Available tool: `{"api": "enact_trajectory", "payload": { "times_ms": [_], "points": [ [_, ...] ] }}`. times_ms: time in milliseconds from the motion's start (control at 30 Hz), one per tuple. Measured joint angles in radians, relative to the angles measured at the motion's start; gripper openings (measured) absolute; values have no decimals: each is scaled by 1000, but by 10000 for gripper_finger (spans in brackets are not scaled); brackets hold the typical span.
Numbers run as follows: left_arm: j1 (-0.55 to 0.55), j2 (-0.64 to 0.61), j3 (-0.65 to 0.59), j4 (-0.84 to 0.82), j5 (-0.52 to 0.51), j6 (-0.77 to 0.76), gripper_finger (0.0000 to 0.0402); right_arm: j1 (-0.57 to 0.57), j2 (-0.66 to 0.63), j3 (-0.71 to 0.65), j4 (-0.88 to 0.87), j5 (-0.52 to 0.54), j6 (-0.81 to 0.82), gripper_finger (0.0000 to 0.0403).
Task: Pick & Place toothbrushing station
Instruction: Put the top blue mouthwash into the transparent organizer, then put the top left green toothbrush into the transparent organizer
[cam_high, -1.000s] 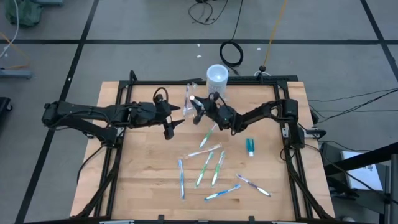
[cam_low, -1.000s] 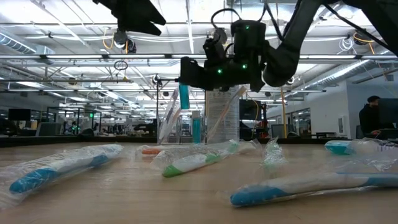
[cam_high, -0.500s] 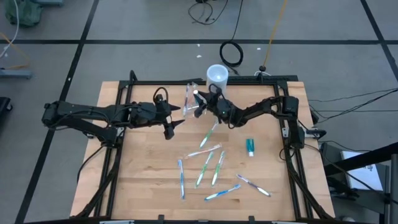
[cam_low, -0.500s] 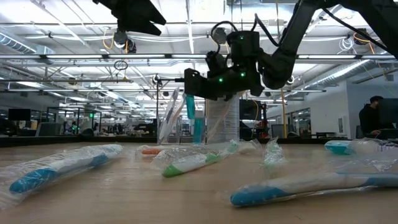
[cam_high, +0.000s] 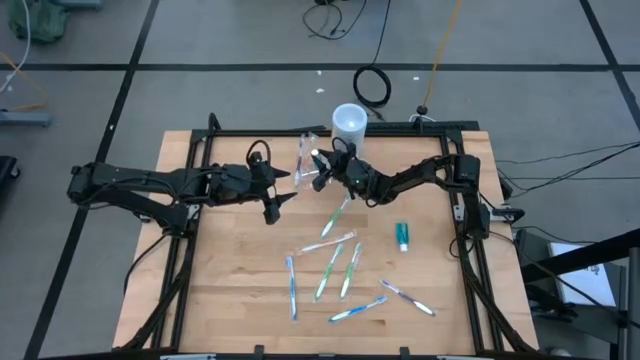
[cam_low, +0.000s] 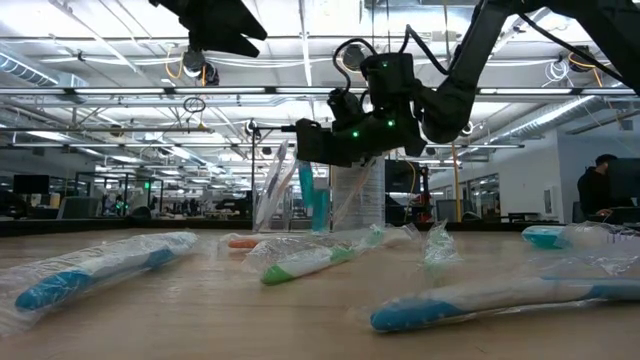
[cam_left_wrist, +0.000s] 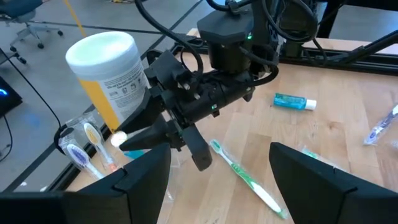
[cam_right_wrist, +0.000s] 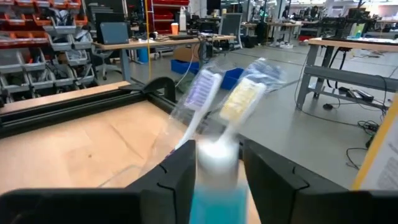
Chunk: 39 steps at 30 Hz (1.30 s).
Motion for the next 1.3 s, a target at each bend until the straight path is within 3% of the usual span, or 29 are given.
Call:
{"api": "enact_trajectory", "payload": {
  "times_ms": [233,567,733,1033,1300],
  "points": [
    [0,0,0,0,0,0,273,-19,0,0,0,1,9,161],
    [0,0,0,-1,0,0,274,-11,-12,0,-7,-4,-40,176],
    [0,0,0,-4,1,0,273,25,-80,0,-76,-100,-93,173],
    [-11,0,0,-5,1,-25,274,120,-342,0,-752,-134,-124,172],
    [-25,6,0,-3,2,-31,274,200,-493,0,-1252,-135,107,171]
  ]
}}
